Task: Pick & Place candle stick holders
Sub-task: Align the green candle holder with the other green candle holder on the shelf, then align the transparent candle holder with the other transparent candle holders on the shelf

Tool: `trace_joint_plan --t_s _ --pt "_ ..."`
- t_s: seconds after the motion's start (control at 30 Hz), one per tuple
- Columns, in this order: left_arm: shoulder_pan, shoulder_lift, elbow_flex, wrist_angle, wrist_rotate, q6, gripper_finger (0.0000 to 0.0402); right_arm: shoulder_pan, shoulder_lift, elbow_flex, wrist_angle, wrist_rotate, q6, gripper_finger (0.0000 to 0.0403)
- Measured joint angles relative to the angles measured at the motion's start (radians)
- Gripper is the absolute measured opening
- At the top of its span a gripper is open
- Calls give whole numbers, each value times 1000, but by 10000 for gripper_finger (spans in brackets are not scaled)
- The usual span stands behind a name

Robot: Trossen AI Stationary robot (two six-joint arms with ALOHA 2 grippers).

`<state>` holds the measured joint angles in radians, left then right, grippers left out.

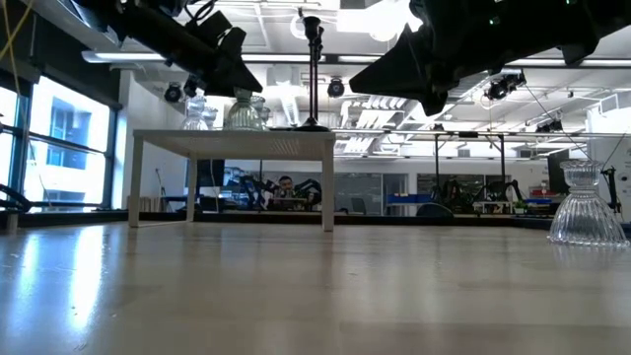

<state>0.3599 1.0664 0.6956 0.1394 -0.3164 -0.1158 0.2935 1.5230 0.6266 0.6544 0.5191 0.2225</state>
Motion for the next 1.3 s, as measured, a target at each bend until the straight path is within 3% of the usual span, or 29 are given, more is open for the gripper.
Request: trace_joint_plan --t_s 0.5,0.9,1.3 --pt "0 0 0 -8 21 -8 189 0 0 0 0 -2 0 1" --pt "0 -1 0 -8 19 11 239 0 0 0 0 -2 0 2" --pt "0 -47 0 -8 13 69 241 0 0 0 -6 -2 0 1"
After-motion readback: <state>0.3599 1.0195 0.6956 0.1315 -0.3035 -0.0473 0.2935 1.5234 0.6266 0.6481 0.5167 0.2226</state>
